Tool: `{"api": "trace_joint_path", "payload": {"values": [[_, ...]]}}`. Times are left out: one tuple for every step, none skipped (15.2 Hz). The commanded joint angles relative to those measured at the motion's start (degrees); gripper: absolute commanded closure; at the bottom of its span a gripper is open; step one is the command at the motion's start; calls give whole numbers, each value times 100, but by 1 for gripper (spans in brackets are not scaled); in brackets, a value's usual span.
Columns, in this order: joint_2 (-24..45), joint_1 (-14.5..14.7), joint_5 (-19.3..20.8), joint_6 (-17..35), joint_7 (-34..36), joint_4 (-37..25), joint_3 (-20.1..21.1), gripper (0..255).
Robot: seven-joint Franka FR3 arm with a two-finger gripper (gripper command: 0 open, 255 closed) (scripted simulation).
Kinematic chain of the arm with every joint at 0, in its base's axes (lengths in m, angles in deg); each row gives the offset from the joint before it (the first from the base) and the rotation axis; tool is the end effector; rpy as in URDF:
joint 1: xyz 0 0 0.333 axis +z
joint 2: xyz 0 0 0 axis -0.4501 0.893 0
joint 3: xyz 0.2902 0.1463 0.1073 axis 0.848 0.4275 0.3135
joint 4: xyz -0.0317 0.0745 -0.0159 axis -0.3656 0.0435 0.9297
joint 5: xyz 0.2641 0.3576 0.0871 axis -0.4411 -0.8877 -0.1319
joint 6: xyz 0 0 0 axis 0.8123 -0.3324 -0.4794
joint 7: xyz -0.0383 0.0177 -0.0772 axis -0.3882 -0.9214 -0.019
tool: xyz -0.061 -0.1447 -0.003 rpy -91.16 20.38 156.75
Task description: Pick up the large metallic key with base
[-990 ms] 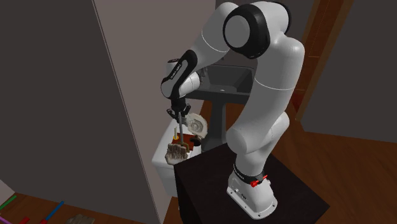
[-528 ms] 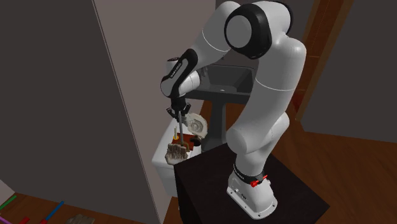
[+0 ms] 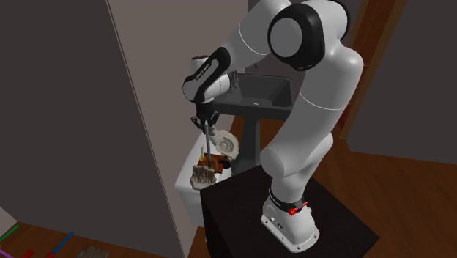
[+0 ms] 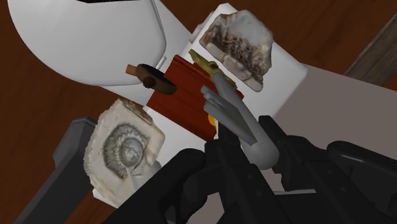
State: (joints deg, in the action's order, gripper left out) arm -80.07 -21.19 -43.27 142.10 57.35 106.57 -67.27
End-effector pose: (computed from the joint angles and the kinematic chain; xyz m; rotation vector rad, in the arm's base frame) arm 0.4680 0.1383 0.2634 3.1387 -0.0471 -0.0281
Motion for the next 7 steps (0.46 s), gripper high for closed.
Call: {"api": "trace_joint_path", "payload": {"values": [[-101, 4, -19, -165, -11, -62, -5, 255], [-156, 6, -28, -251, -19, -93, -9, 255], [-210, 8, -36, -337, -26, -126, -13, 255], [-262, 9, -44, -422, -32, -160, -17, 255], [-312, 10, -52, -508, -38, -196, -22, 255], [-321, 11, -53, -520, -40, -200, -22, 255], [-320, 11, -53, -520, -39, -201, -22, 255]]}}
